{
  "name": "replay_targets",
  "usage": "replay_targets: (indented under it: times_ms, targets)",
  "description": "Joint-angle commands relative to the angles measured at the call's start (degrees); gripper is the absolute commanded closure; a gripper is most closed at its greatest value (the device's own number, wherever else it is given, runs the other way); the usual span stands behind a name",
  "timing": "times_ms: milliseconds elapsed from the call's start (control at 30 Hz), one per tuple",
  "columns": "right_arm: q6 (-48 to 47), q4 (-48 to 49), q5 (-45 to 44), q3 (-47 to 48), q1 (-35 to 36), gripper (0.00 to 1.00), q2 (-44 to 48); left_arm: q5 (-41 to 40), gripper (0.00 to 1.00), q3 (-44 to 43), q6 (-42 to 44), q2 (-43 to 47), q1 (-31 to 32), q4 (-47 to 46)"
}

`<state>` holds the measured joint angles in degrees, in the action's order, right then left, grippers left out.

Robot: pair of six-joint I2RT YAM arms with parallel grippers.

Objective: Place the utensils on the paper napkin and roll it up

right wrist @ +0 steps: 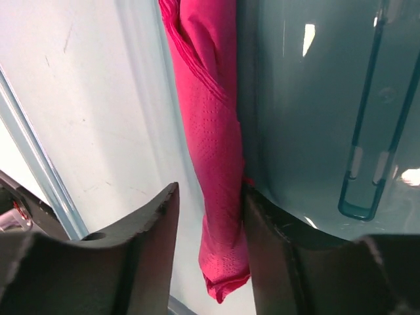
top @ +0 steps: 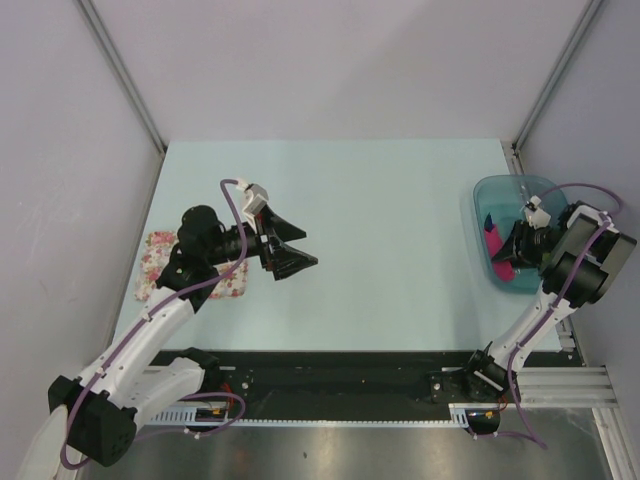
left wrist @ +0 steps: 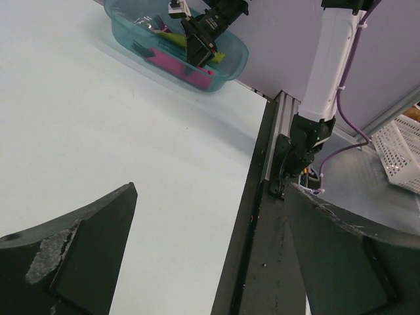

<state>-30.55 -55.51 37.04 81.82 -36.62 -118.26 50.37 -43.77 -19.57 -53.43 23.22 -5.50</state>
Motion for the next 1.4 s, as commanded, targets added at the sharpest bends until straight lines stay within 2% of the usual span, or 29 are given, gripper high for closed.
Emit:
replay_targets:
  times_ms: [0,33,100,133,300,333,567,600,633,833,900,933,1033,1367]
  targets:
    - [0.3,3.6,-2.9,-0.8,0.2,0.50,1.9,1.6,0.01,0.9,-1.2,1.2,-0.4,-2.8]
    - [0.3,3.7,-3.0,-0.8,0.2,0.44,2.6,1.7,0.01,1.0,-1.2,1.2,-0.4,-2.9]
    - [0.5,4.6,-3.2,-1.0,0.2,0.42,3.6,1.7,0.01,1.0,-1.2,1.1,-0.4,-2.9]
    - [0.5,4.8,-3.3,-1.0,0.3,0.35,4.3,1.7,0.01,1.0,-1.2,1.0,-0.4,-3.1]
    - [0.6,6.7,-4.9,-3.1,0.9,0.32,6.8,2.0,0.01,1.3,-1.3,0.5,-0.4,-3.4]
    - [0.5,7.5,-5.3,-3.4,1.1,0.26,7.2,2.3,0.01,1.5,-1.3,0.4,-0.4,-3.5]
    - [0.7,10.1,-8.7,-6.8,3.7,0.20,10.0,2.4,0.01,1.8,-0.6,1.2,-0.4,-2.8]
    - [0.9,10.7,-9.9,-7.1,4.2,0.08,10.7,2.5,0.01,1.8,-0.6,1.5,-0.6,-2.5]
    - [1.2,11.6,-10.4,-7.6,4.3,0.07,11.0,2.5,0.01,1.8,-0.6,1.5,-0.6,-2.5]
    - [1.6,14.4,-13.2,-9.4,5.6,0.05,13.1,2.9,0.01,1.8,-0.2,1.8,-1.1,-1.8]
    - [1.6,14.4,-13.0,-9.7,5.6,0.04,13.2,3.1,0.01,1.7,-0.2,1.4,-1.2,-2.1]
    - [1.5,14.5,-13.0,-9.8,5.8,0.01,13.7,3.2,0.01,1.5,-0.2,1.3,-1.2,-2.2]
    - [1.1,14.5,-12.1,-9.8,5.7,0.00,14.7,3.2,0.01,1.1,-0.5,0.7,-1.2,-2.5]
    - [0.9,9.7,-7.5,-4.0,5.4,0.00,18.1,2.0,0.01,0.4,0.6,0.4,-1.2,-1.3]
